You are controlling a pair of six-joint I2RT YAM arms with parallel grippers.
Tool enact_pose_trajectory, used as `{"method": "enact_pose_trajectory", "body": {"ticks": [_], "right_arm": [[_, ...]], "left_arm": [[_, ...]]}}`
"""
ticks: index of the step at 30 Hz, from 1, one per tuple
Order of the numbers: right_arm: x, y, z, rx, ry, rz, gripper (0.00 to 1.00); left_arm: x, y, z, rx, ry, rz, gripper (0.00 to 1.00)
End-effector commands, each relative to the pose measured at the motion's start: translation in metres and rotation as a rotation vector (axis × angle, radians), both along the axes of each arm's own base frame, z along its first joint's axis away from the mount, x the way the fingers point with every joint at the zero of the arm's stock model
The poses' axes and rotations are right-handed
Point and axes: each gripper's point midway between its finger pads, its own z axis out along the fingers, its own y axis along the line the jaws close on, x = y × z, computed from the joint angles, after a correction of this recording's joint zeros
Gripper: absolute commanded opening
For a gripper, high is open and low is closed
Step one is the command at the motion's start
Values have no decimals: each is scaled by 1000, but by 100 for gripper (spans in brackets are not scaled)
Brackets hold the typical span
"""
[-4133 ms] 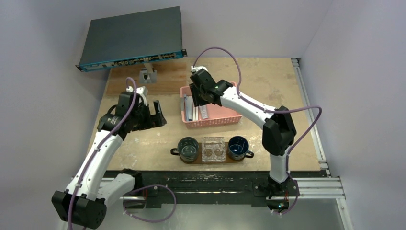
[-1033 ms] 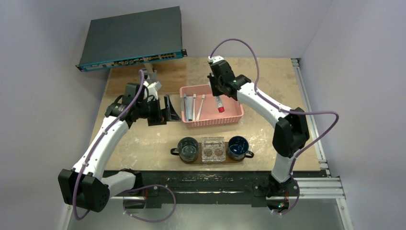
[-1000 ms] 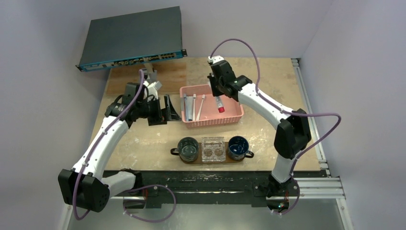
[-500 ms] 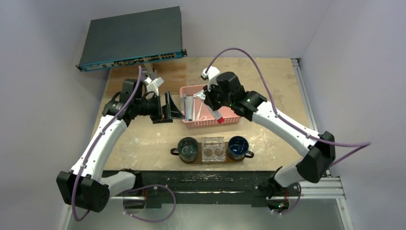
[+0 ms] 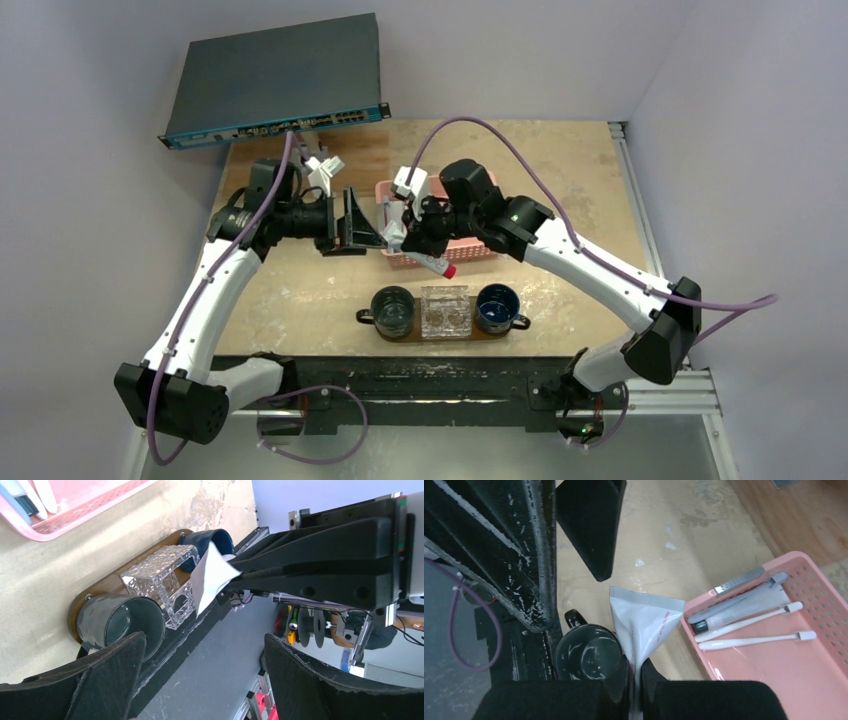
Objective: Prepare toiletry sets of a toothbrush and toothpaste on the tray
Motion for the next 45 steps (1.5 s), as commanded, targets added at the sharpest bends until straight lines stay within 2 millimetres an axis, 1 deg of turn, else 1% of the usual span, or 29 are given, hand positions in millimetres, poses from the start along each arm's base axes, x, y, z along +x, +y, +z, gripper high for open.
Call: {"method": "enact_pose_trajectory", "body": {"ticks": [1,4,11,15,25,30,31,32,35,37,41,43,45], "right_arm": [[-25,18,30,73,-28,170,0],[-34,23,32,79,-22,209,0],[-44,32,35,93,1,249,0],[-44,35,39,110,-6,247,0],[-47,38,40,117,-6,252,0],[-46,38,44,131,-12,239,0],[-45,38,45,134,-13,234,3],[-45,38,45,134,-13,230,6],[-43,36,44,129,-13,210,18],[-43,34,43,125,-15,202,29],[-43,29,42,115,-18,183,45],[-42,25,43,110,-23,172,51],[-43,21,47,112,-33,158,54]], "left_arm": [[-7,-5,22,-55,-78,-63,86],[-9,-8,23,-68,-79,-85,81],[-14,-17,18,-74,-65,-138,63],[-16,-18,15,-73,-51,-151,53],[-19,-21,14,-79,-45,-170,27],[-20,-24,14,-102,-40,-190,8],[-21,-25,15,-109,-40,-196,1],[-21,-25,15,-114,-39,-196,0],[-22,-26,18,-127,-56,-195,0],[-22,-26,21,-136,-76,-189,0],[-20,-24,25,-121,-109,-156,0],[-19,-22,26,-109,-118,-139,0],[-18,-21,26,-100,-123,-128,0]]}}
